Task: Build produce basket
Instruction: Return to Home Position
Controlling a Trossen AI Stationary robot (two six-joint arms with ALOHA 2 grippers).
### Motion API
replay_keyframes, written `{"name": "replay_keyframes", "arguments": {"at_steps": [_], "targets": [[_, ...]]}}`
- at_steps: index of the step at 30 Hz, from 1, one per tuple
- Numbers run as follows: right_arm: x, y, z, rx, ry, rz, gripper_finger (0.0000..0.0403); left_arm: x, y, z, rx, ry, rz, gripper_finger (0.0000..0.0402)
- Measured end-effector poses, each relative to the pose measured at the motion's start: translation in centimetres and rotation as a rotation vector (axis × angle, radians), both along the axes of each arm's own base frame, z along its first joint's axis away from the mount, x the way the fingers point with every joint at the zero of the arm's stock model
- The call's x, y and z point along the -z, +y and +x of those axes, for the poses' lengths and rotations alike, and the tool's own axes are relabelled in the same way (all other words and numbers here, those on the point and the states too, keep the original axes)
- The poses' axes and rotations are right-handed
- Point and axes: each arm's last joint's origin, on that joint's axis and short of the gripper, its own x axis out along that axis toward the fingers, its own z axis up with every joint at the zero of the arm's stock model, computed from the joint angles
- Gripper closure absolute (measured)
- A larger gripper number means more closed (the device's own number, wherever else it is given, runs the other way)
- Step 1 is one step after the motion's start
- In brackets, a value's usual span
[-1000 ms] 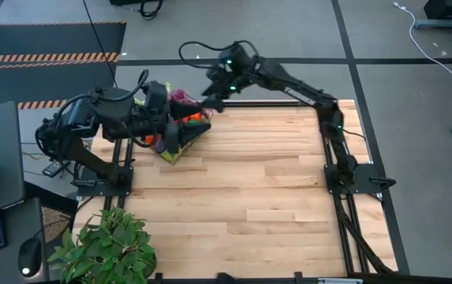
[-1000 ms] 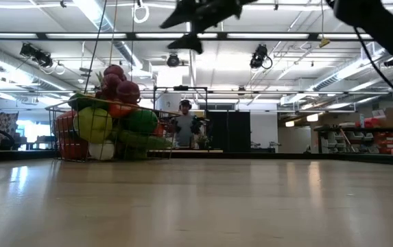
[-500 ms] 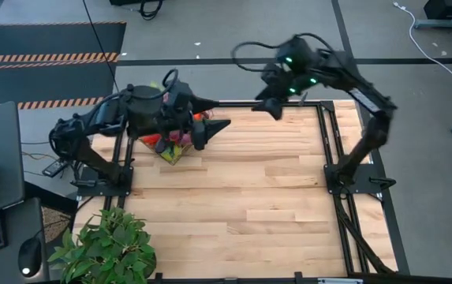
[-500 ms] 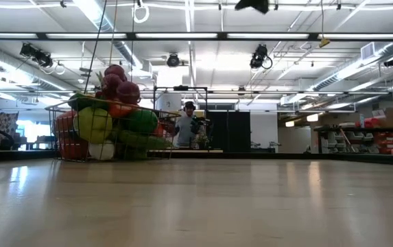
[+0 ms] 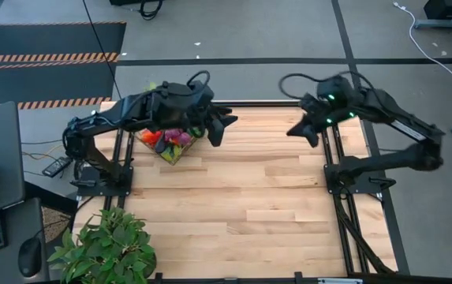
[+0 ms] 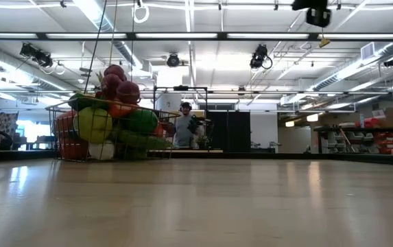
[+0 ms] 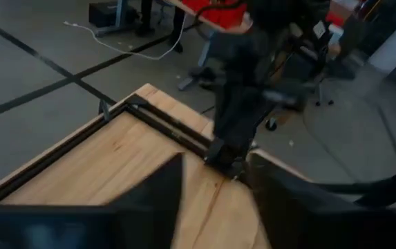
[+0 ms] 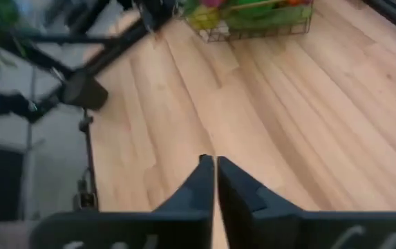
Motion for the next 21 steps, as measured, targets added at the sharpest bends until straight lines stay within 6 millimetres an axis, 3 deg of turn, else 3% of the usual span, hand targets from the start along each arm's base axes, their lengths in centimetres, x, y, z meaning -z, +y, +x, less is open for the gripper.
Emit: {"name": "replay_keyframes", "arguments": {"at_steps": [4,6,11,16,21], "targets": [[1.7,1.2,-2.8,0.092,-0.131,0.059,0.0389,1.2,0.1,0.2,0.038,0.048,0.011,0.0357],[2.3,1.5,-3.8,0.149,-0.207,0.077,0.0388,2.0,0.3,0.2,0.078,0.065,-0.009,0.0387],[3.4,2.1,-5.7,0.26,-0.341,0.079,0.0396,3.5,1.0,-0.2,0.189,0.041,-0.047,0.0394],[4.1,2.8,-7.5,0.283,-0.403,0.051,0.0395,3.9,0.9,-4.6,0.176,-0.018,-0.038,0.0396],[4.6,3.3,-8.8,0.306,-0.45,0.037,0.0397,5.8,0.3,-8.8,0.165,-0.152,-0.013,0.0398]]}}
